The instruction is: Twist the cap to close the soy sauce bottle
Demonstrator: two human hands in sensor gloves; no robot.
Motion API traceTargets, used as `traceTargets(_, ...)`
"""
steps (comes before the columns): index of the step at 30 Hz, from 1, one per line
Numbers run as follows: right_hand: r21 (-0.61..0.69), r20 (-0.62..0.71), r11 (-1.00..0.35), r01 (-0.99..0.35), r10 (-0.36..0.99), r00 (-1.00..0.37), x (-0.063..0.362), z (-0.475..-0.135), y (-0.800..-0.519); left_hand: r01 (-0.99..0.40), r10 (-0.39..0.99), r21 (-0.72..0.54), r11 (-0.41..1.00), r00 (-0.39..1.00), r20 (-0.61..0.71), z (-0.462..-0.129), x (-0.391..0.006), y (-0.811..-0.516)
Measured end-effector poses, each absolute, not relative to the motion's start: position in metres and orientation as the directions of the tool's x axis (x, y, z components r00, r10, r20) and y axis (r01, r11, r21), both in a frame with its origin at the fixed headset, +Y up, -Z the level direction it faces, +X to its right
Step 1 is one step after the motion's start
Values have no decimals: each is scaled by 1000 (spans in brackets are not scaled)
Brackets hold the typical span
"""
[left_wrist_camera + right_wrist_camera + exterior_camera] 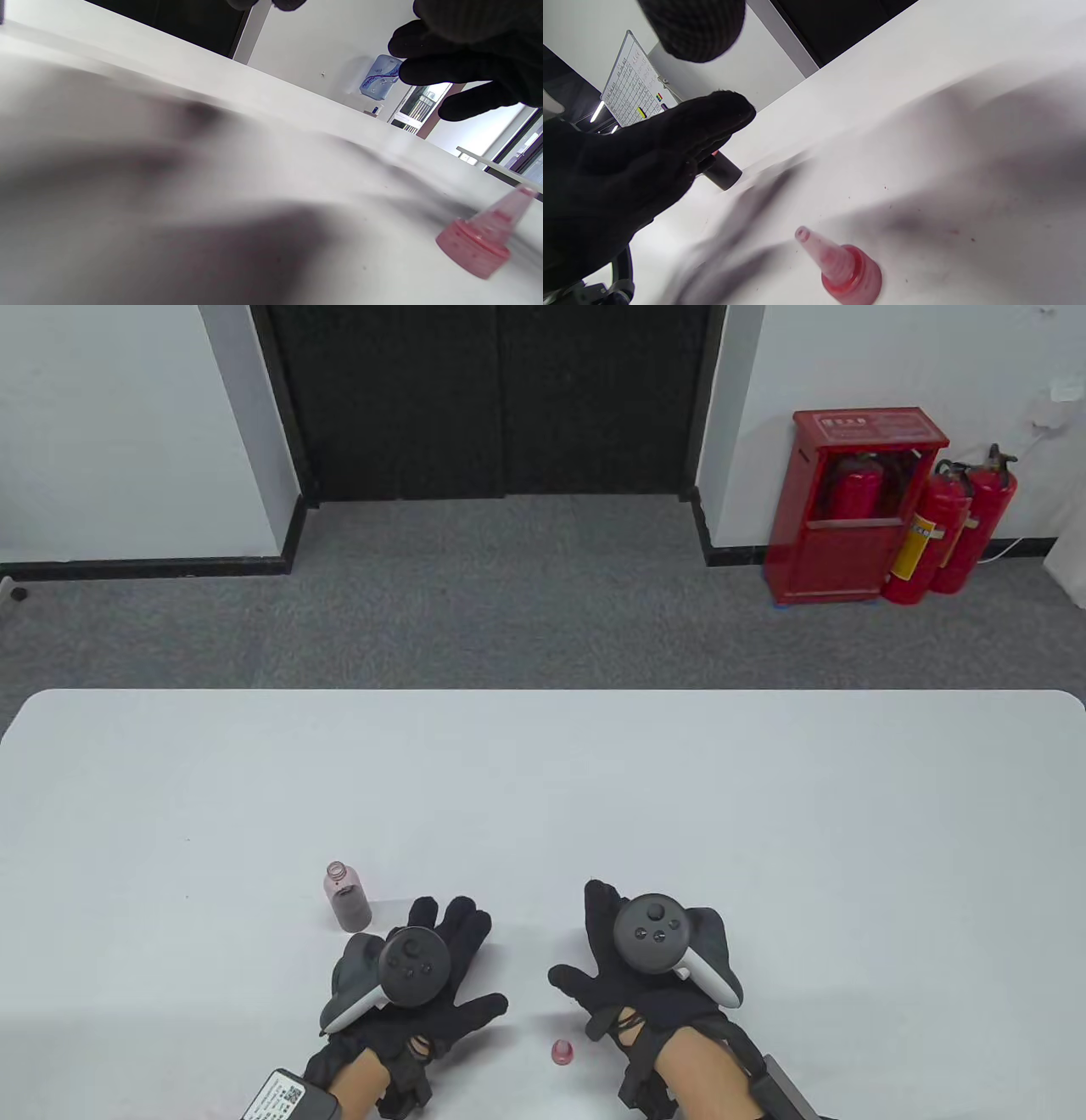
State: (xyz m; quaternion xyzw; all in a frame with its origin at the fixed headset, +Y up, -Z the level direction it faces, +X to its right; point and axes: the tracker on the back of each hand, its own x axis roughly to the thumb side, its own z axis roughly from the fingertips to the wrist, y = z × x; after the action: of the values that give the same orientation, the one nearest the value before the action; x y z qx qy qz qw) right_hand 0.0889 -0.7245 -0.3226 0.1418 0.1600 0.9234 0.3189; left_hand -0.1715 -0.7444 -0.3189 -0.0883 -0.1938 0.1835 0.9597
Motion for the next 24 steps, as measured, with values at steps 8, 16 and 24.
traceTargets(8,397,147,-739,-545,637,-757,90,-323,-726,-299,378,-263,917,861,340,-320,-170,-746)
traceTargets(16,401,141,-733,-549,641,-754,91,-323,-725,-289,370,-263,920,862,347,-319,-169,-747)
traceTargets(24,405,124,-724,-559,649,-751,92,-323,-725,-289,371,-262,921,857,358,-318,-167,-745)
